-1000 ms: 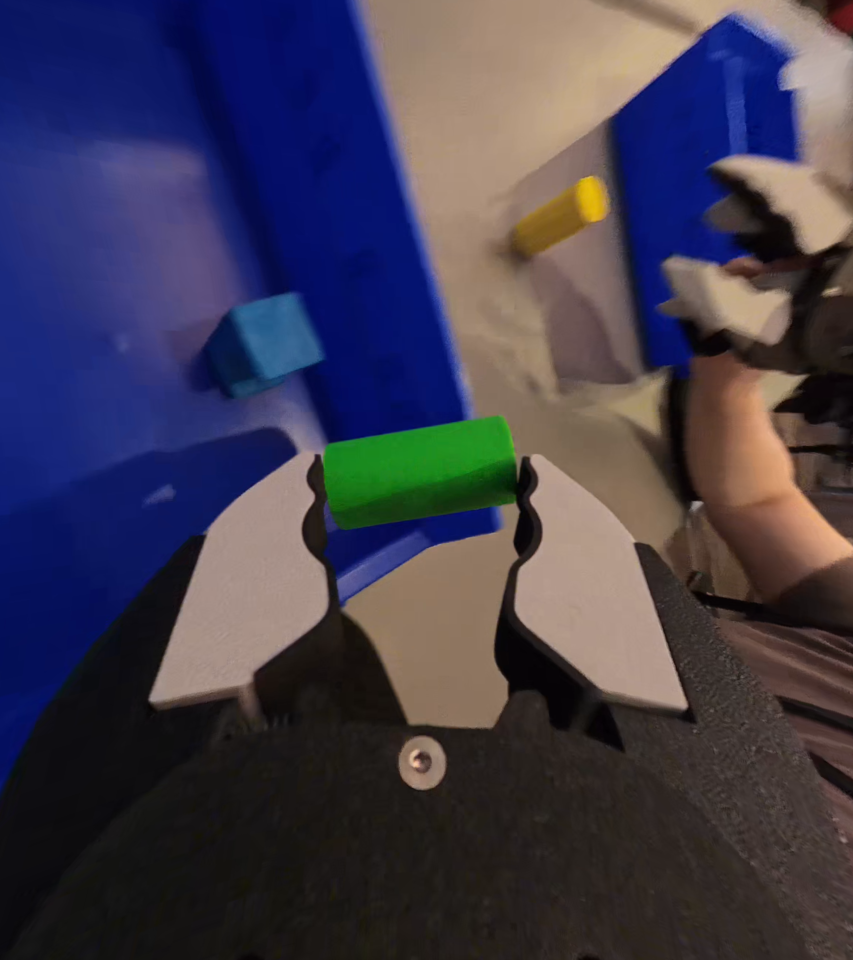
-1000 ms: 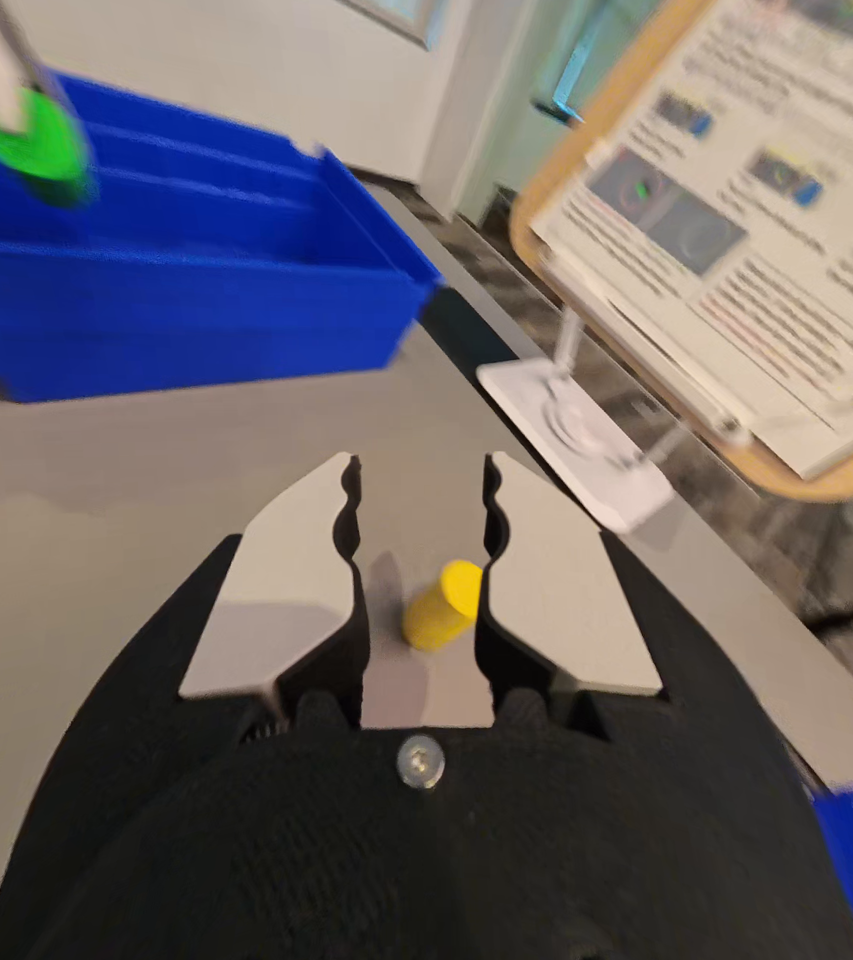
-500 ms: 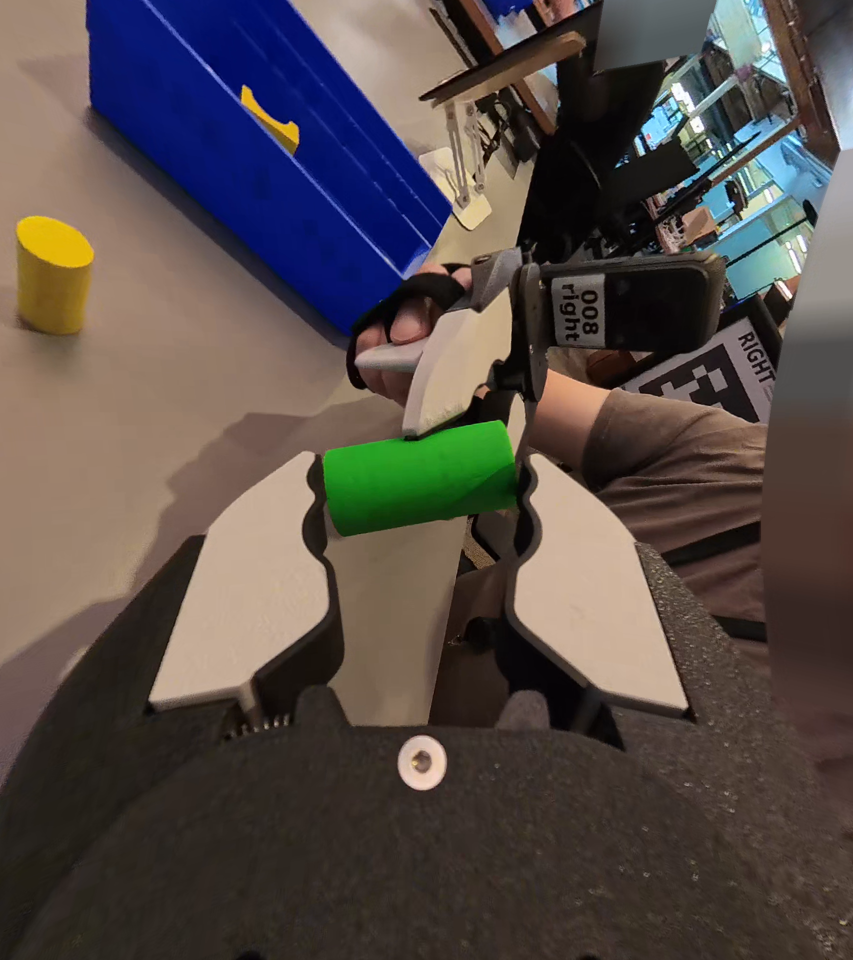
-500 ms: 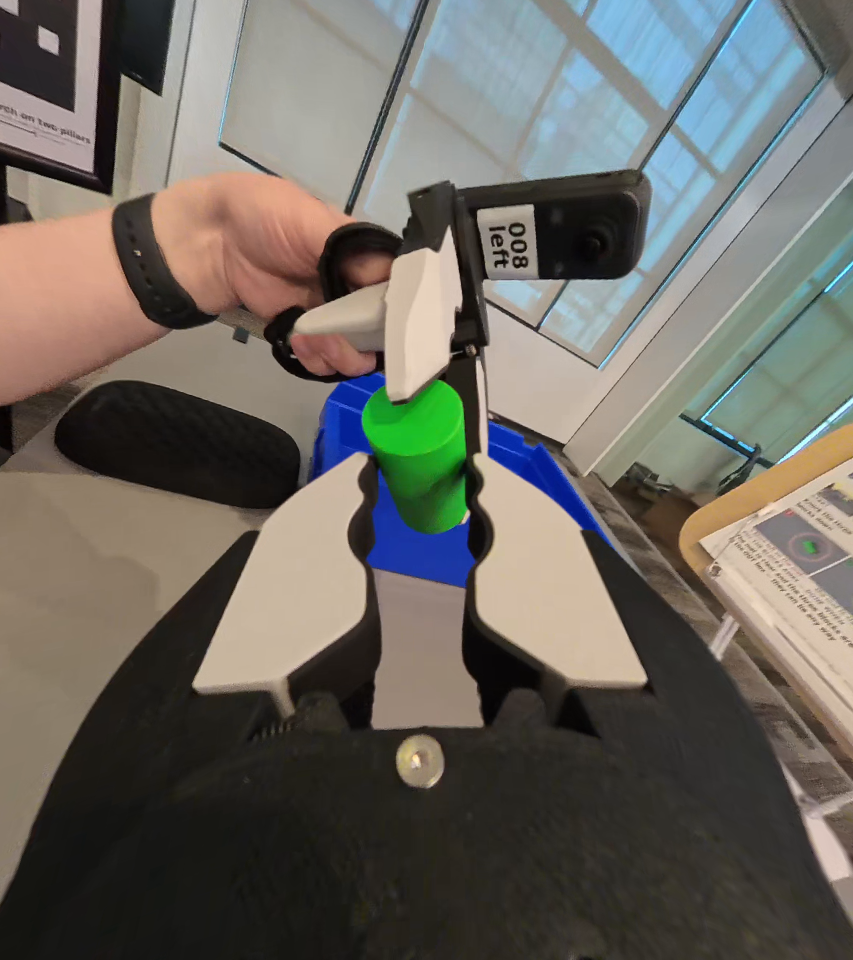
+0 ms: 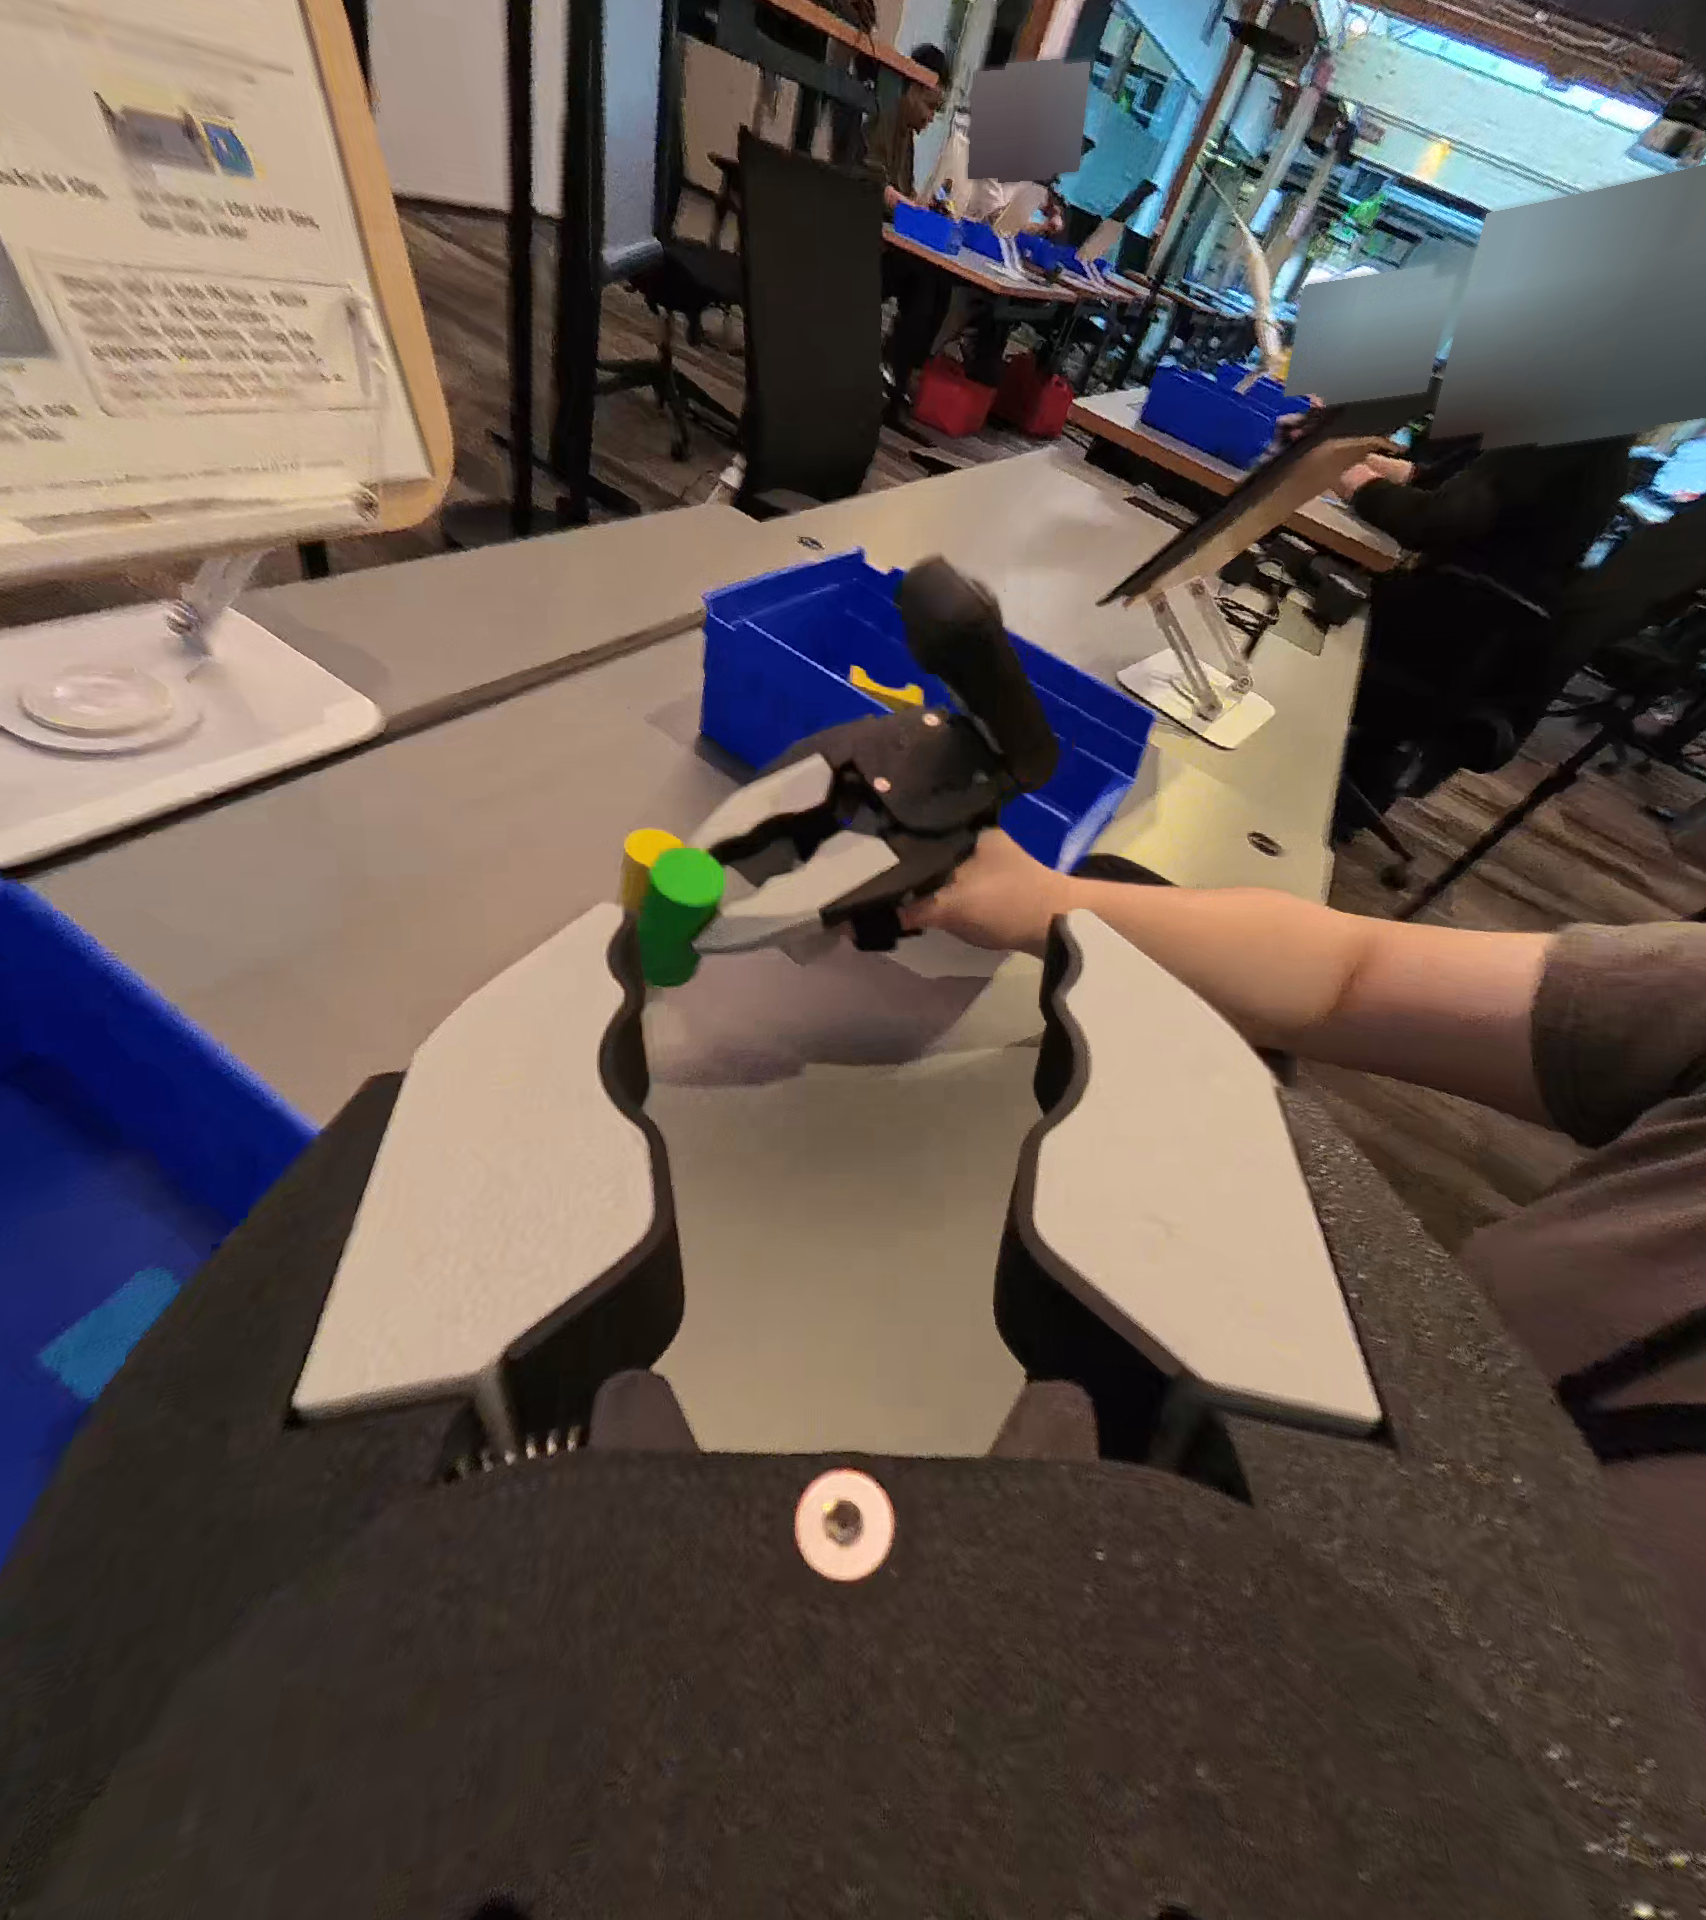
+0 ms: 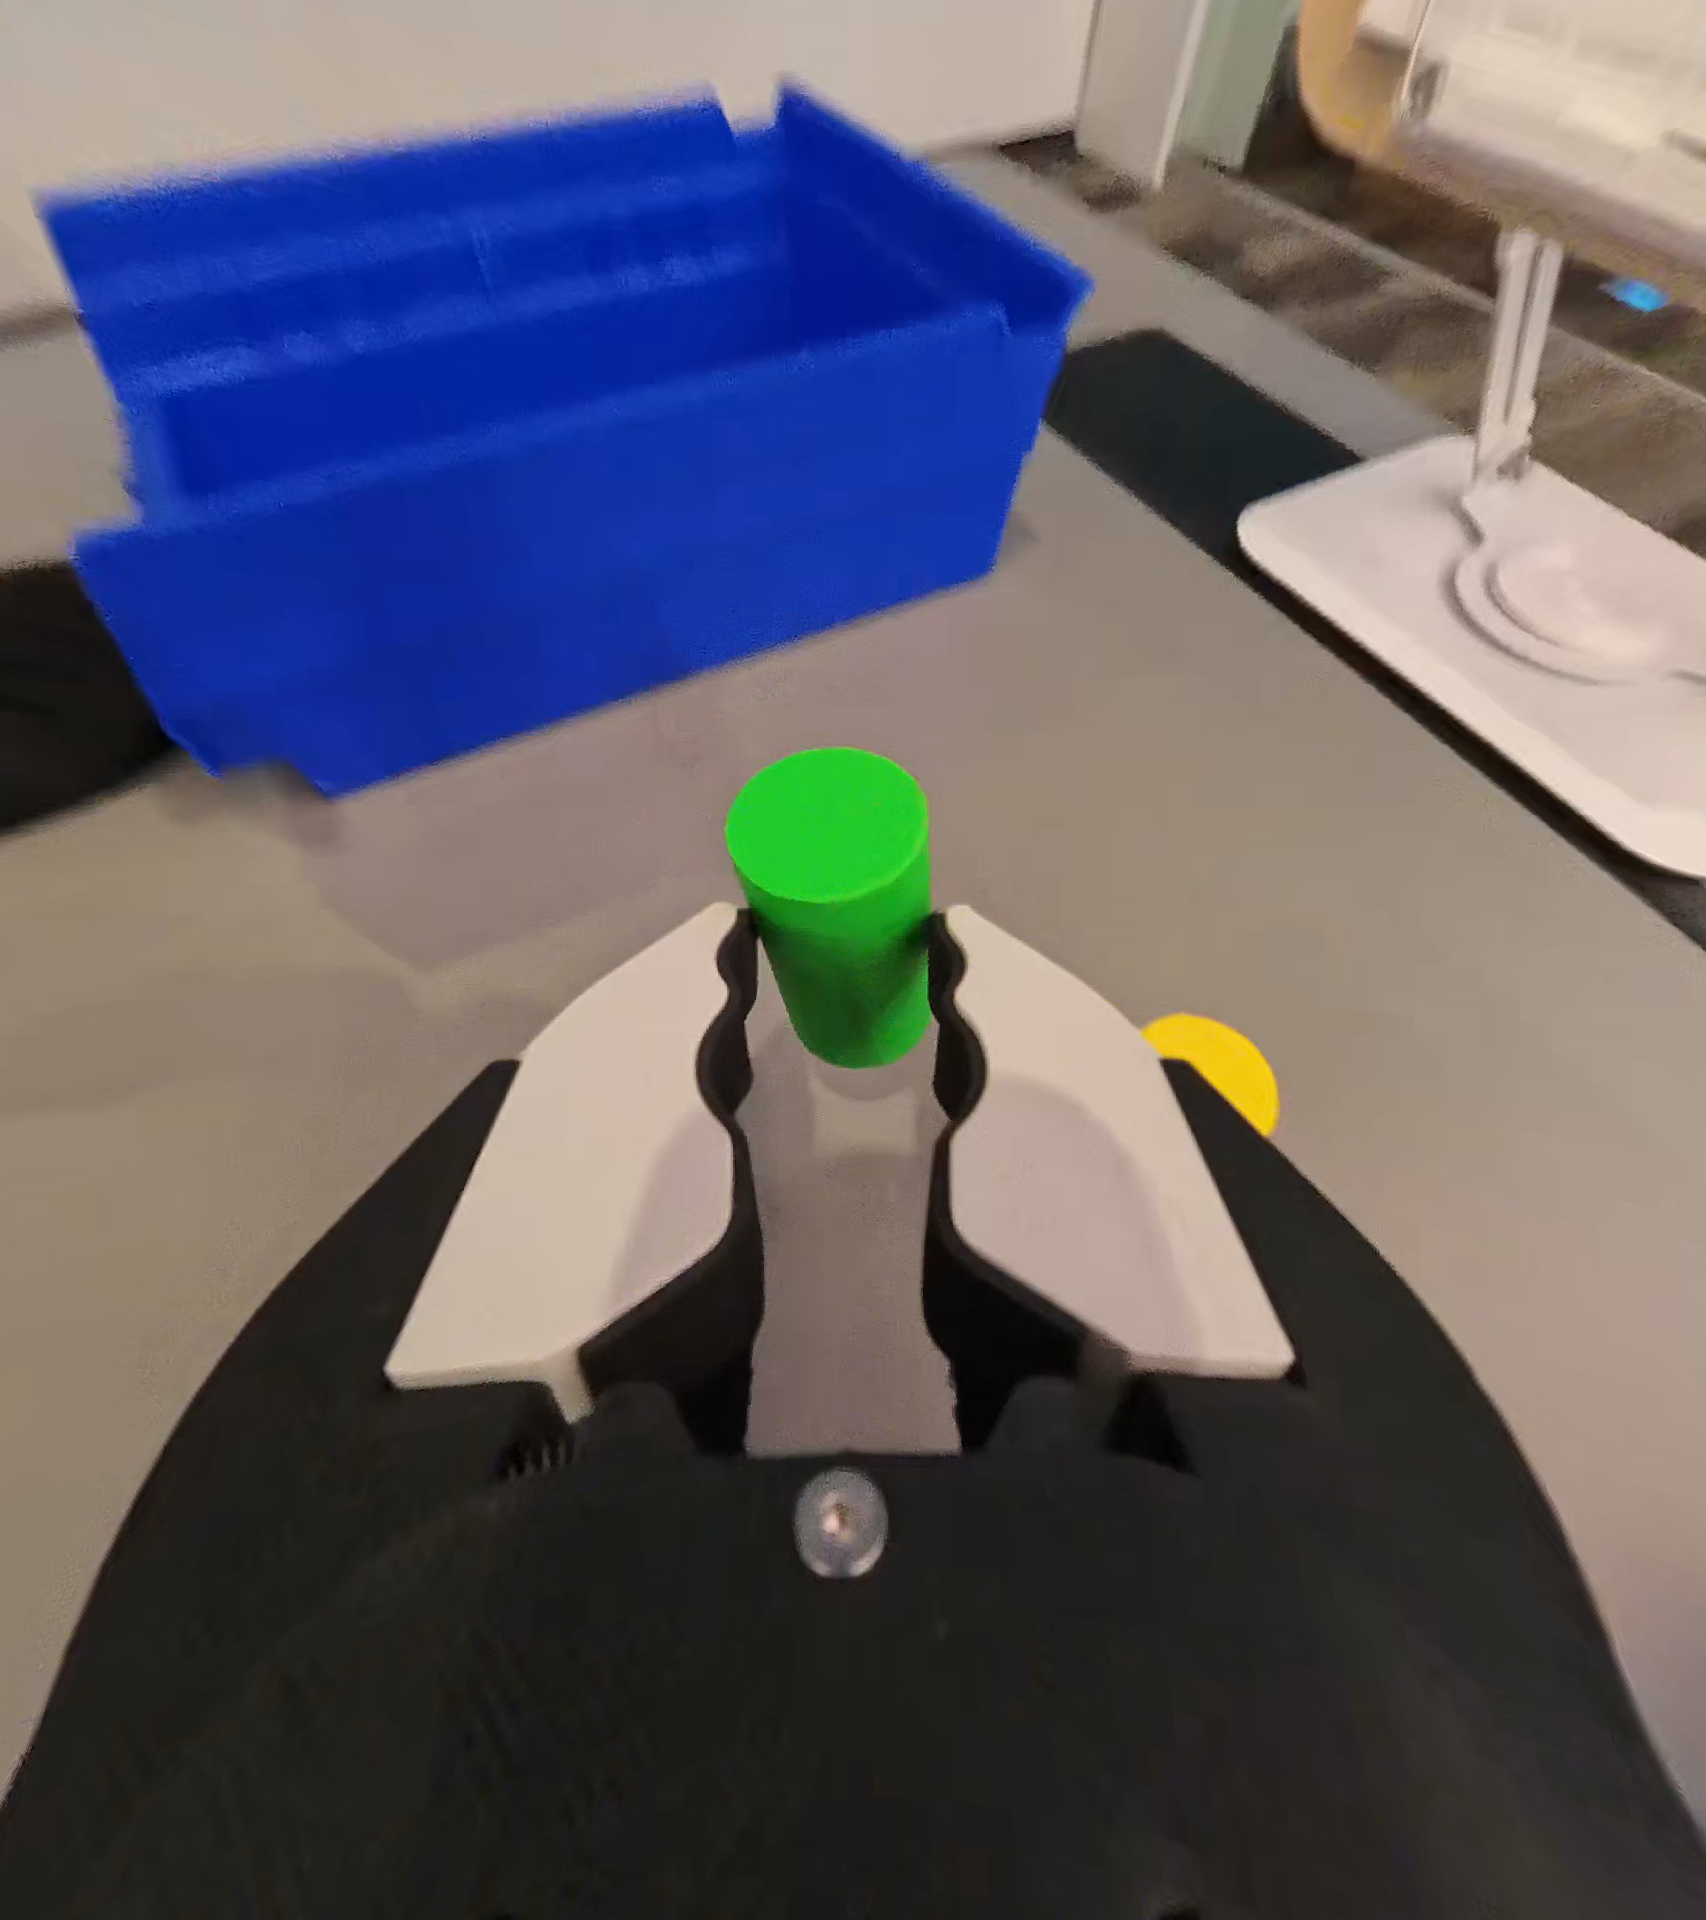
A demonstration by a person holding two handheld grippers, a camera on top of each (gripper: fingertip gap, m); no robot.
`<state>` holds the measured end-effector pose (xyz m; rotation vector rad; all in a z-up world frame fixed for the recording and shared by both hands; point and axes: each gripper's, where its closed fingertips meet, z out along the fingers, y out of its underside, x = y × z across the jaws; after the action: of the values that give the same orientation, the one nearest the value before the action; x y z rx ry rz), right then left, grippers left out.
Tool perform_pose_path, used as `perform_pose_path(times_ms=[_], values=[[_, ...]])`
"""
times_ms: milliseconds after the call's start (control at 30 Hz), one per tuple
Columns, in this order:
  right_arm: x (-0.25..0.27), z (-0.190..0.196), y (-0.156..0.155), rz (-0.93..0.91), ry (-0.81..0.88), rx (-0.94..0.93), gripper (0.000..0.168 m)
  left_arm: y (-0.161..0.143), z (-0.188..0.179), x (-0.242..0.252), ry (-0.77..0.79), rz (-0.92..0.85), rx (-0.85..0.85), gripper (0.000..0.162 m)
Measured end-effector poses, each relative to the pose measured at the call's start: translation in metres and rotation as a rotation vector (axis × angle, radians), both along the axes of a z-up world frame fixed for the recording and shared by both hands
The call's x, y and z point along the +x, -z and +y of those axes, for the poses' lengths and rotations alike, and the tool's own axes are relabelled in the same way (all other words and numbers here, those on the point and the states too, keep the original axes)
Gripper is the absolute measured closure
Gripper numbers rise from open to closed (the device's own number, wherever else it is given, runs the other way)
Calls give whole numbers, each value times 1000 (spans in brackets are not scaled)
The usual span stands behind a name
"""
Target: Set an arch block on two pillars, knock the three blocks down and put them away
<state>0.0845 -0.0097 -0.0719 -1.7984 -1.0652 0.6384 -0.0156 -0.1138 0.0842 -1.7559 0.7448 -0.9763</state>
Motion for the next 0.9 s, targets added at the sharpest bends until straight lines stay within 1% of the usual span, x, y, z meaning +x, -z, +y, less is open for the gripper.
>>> perform_pose_path(times_ms=[33, 133, 167, 233, 333, 433, 467, 600, 700, 900], values=[[4, 3, 1, -32, 15, 16, 136, -3, 1, -5, -35, 8, 47, 89], [28, 15, -19, -38, 115, 22, 136, -8, -1, -19, -115, 41, 144, 92], [41, 22, -26, -36, 167, 18, 136, -8, -1, -23, -132, 48, 146, 93], [66, 34, -33, -22, 280, 7, 136, -7, -3, -27, -142, 50, 128, 91], [91, 46, -23, 14, 420, -38, 136, -9, -7, -29, -146, 44, 158, 90], [93, 49, 6, -41, 448, -94, 136, -10, -10, -31, -161, 65, 202, 89], [94, 51, 14, -61, 456, -103, 136, -9, -10, -30, -159, 67, 202, 87], [94, 53, 39, -62, 450, -193, 136, -4, -15, -28, -135, 68, 187, 87], [94, 54, 47, -49, 446, -229, 136, -5, -19, -33, -144, 74, 207, 90], [97, 57, 45, -38, 453, -219, 136, -9, -22, -40, -141, 38, 201, 90]])
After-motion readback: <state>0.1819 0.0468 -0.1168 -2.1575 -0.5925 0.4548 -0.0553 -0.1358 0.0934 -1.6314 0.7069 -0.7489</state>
